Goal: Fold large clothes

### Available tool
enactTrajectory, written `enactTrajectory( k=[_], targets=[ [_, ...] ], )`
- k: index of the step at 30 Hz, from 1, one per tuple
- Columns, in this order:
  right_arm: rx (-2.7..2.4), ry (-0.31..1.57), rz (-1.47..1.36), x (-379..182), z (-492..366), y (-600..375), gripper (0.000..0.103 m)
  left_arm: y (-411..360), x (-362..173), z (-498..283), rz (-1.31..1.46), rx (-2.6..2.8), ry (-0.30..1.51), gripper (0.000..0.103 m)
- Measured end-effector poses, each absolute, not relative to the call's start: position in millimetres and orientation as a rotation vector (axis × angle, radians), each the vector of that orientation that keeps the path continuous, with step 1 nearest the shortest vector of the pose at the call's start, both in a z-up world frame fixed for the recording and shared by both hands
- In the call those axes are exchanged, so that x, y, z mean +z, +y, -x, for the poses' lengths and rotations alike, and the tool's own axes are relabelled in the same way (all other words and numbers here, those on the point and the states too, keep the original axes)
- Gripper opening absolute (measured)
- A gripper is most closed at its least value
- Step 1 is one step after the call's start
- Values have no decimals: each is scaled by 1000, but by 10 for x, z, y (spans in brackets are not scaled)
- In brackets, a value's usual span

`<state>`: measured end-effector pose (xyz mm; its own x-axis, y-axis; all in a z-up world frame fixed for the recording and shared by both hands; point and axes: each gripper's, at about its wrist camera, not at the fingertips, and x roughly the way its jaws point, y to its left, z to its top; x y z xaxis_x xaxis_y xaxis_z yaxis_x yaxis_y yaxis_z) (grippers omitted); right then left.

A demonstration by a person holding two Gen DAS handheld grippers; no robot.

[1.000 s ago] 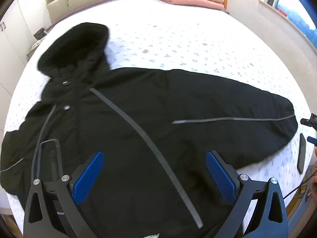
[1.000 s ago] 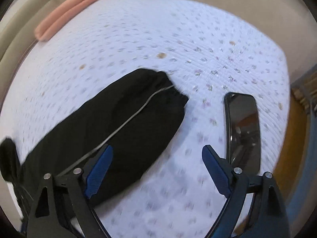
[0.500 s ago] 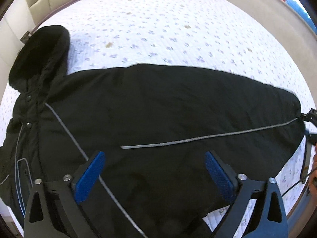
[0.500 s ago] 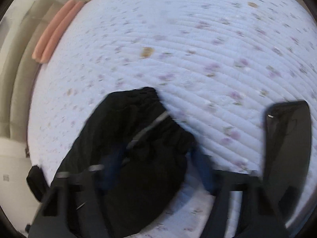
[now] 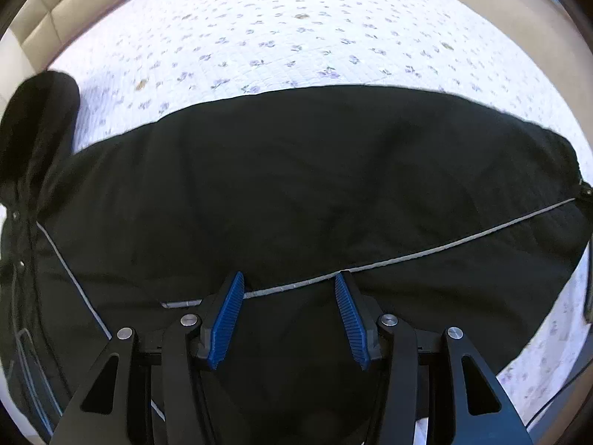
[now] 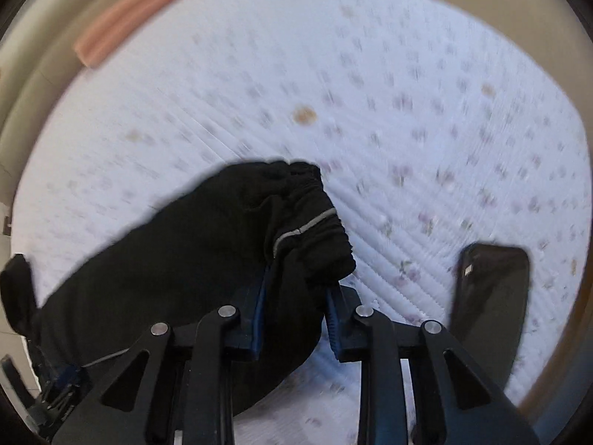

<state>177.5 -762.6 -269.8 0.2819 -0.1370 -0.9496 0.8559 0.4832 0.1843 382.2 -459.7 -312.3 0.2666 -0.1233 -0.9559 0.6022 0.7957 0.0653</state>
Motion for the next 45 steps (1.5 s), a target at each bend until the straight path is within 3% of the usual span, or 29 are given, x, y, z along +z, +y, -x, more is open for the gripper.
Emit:
enactTrajectory(
  k=[9,18,29,45],
  targets=[
    [-786,1117,-806,-2725,-1890,-7644,31,-4323,-2824,-3829,-371,-499,1250,54],
    [-694,1050,-706,-2109,-2295,-7224,26,-3442,-2513,-3709,-281,-384,1244,54],
    [-396,995,-566,-1482,-3149,-5909,23,-2572,-2401,-3755,-173,-334,1263,54],
    [86,1098,-512,-1738,-4365,-3277,22,-1112,-2343,-4003,-51,-136,1261,54]
  ],
)
